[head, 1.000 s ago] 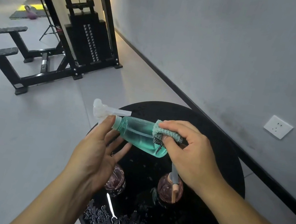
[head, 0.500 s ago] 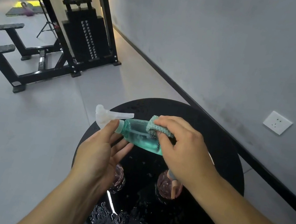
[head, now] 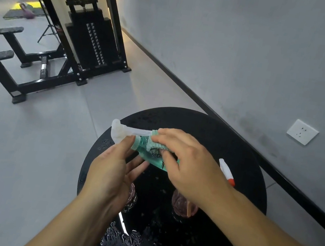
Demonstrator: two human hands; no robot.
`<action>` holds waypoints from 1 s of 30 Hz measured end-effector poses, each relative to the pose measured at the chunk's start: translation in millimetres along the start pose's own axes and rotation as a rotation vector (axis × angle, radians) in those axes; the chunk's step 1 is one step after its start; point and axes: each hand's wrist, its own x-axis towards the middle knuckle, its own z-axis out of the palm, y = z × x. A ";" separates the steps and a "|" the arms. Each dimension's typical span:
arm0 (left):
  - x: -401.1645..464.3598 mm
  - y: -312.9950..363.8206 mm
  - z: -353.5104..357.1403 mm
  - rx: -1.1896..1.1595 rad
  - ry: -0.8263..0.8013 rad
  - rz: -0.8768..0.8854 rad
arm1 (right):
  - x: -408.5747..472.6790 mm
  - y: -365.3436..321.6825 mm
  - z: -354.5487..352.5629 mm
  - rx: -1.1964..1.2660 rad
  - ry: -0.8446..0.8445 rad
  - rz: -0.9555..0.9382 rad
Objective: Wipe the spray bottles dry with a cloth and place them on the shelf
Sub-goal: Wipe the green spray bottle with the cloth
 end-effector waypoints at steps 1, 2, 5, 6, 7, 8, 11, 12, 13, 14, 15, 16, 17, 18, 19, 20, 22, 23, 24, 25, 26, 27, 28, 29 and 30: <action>0.3 0.7 -0.4 -0.007 0.000 0.003 | 0.7 2.3 -1.0 -0.009 0.012 0.010; 0.3 1.3 -0.5 -0.016 0.002 0.006 | 1.5 4.6 -2.2 -0.016 0.029 0.027; 0.9 0.8 -0.5 -0.017 -0.001 0.019 | 2.5 6.2 -1.6 0.011 0.067 0.056; 0.9 0.3 -0.3 -0.012 -0.005 0.021 | 2.3 4.6 0.3 0.024 0.061 0.049; 1.2 -0.4 -0.2 -0.009 -0.006 0.023 | 1.9 2.6 2.2 0.039 0.046 0.039; 1.4 -0.6 -0.4 -0.006 -0.004 0.024 | 1.7 0.7 3.7 0.053 0.026 0.029; 2.7 2.5 -2.7 -0.014 0.003 0.033 | 3.2 1.5 3.8 0.057 -0.004 0.023; 3.0 3.8 -3.4 -0.017 0.004 0.039 | 4.2 3.5 2.6 0.054 0.014 0.030; 3.3 4.5 -3.8 -0.019 0.004 0.046 | 4.9 5.3 1.4 0.057 0.042 0.042; 3.2 4.7 -3.7 -0.019 0.003 0.052 | 5.4 6.3 0.9 0.065 0.068 0.054; 2.5 4.5 -3.0 -0.017 -0.001 0.054 | 5.4 5.8 1.3 0.074 0.084 0.061; 1.7 3.7 -2.0 -0.013 -0.005 0.054 | 4.9 4.1 2.5 0.083 0.087 0.061; 1.0 2.3 -1.0 -0.008 -0.008 0.052 | 4.1 1.7 4.3 0.093 0.077 0.052; 0.4 0.7 -0.2 -0.001 -0.009 0.050 | 3.1 -0.7 6.3 0.102 0.064 0.037; 0.2 -0.6 0.1 0.005 -0.009 0.048 | 2.5 -2.0 7.8 0.109 0.054 0.021; 0.0 -1.1 -0.2 0.008 -0.009 0.046 | 2.2 -2.2 8.2 0.113 0.049 0.012; 0.8 -0.3 -1.1 0.003 -0.012 0.050 | 3.2 1.0 5.8 0.109 0.065 0.023; 1.0 0.9 -1.2 0.000 -0.014 0.054 | 4.0 3.2 3.9 0.106 0.087 0.039; 1.2 2.0 -1.2 -0.002 -0.013 0.060 | 4.3 4.9 2.1 0.107 0.113 0.054; 1.0 2.7 -0.8 -0.006 -0.013 0.064 | 4.5 5.8 1.3 0.111 0.130 0.065; 0.6 2.7 -0.4 -0.008 -0.014 0.068 | 4.0 5.4 1.4 0.115 0.131 0.067; -0.1 2.0 0.4 -0.008 -0.019 0.068 | 3.3 3.9 2.5 0.120 0.115 0.061; -0.9 0.9 0.9 0.000 -0.026 0.067 | 2.0 1.9 3.9 0.124 0.090 0.048; -1.6 -0.1 1.3 0.008 -0.033 0.063 | 1.0 0.0 5.1 0.124 0.068 0.030; -2.5 -0.5 1.6 0.012 -0.040 0.061 | 0.5 -1.3 5.4 0.119 0.055 0.015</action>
